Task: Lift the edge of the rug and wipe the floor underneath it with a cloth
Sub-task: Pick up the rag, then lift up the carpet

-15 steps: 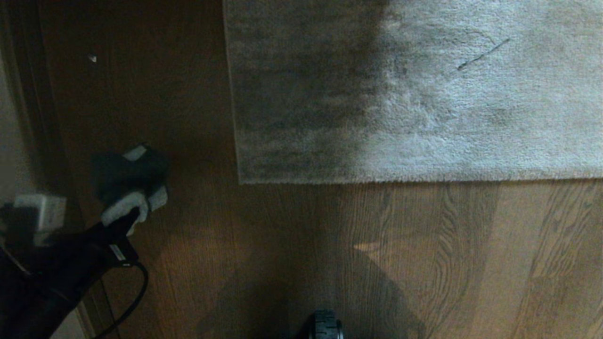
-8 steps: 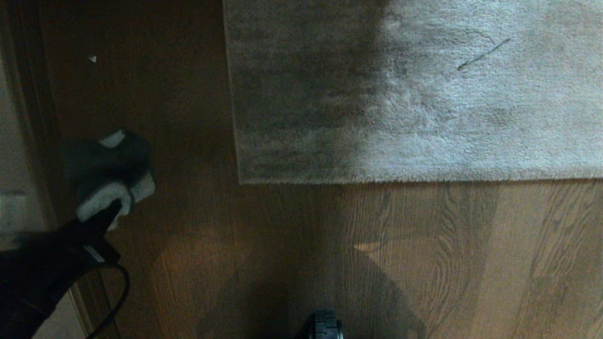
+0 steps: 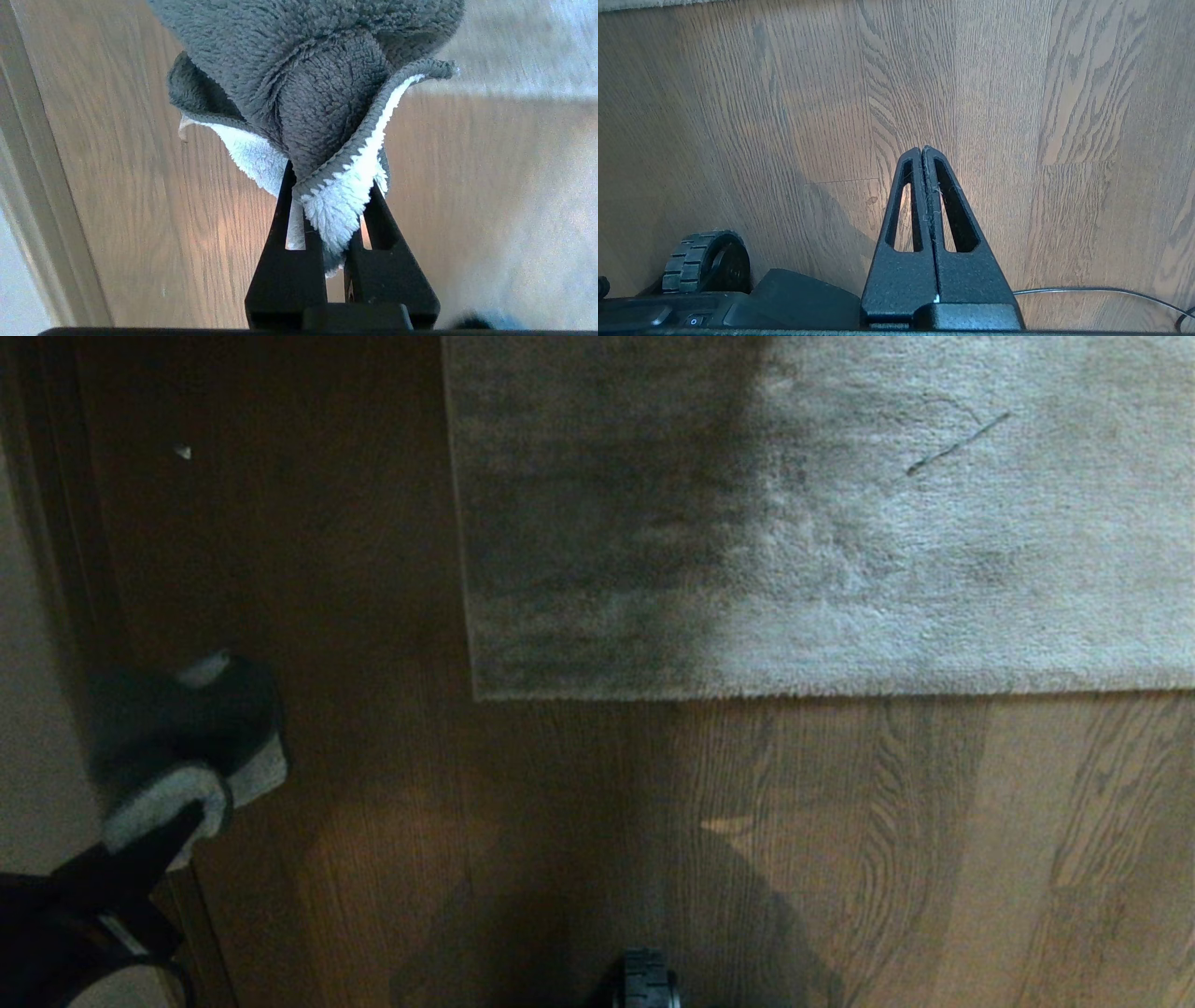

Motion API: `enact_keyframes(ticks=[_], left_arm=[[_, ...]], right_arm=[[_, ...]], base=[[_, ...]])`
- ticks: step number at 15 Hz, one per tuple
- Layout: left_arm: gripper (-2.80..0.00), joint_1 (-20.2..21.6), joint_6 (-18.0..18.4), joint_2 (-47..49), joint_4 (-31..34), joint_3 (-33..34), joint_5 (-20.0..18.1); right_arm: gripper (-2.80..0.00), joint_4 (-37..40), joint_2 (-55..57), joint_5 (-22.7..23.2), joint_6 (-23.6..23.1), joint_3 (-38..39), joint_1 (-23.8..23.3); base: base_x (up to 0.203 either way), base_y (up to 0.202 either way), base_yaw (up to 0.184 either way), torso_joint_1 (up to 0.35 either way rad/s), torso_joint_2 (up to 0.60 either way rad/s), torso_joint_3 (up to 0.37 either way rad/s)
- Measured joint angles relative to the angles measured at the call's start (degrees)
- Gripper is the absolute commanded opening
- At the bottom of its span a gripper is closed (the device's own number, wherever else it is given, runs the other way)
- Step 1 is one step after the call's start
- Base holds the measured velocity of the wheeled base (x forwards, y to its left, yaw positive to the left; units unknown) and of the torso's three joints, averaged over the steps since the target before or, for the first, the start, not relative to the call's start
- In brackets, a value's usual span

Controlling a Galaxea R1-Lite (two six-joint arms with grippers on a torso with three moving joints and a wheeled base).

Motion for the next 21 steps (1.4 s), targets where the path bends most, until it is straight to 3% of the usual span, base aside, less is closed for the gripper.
enact_keyframes(ticks=[12,18,21], left_arm=[[-2.80,-0.89,-0.07,-37.03,42.81,-0.05,0.26],[-2.80,-0.84,0.31,-41.25,54.51,0.00,-2.27],[-2.80,-0.87,0.04,-41.54,55.66,0.00,-2.17]], right_arm=[[-2.80,0.00,-0.01,0.00,-0.04,0.00,0.00],[-2.80,0.02,-0.01,0.02,-0.06,0.00,-0.02],[-2.80,0.02,-0.01,0.01,-0.06,0.00,0.00]], base=[[0.000,0.000,0.000,0.000,0.00,0.000],[0.000,0.000,0.000,0.000,0.00,0.000],[0.000,0.000,0.000,0.000,0.00,0.000]])
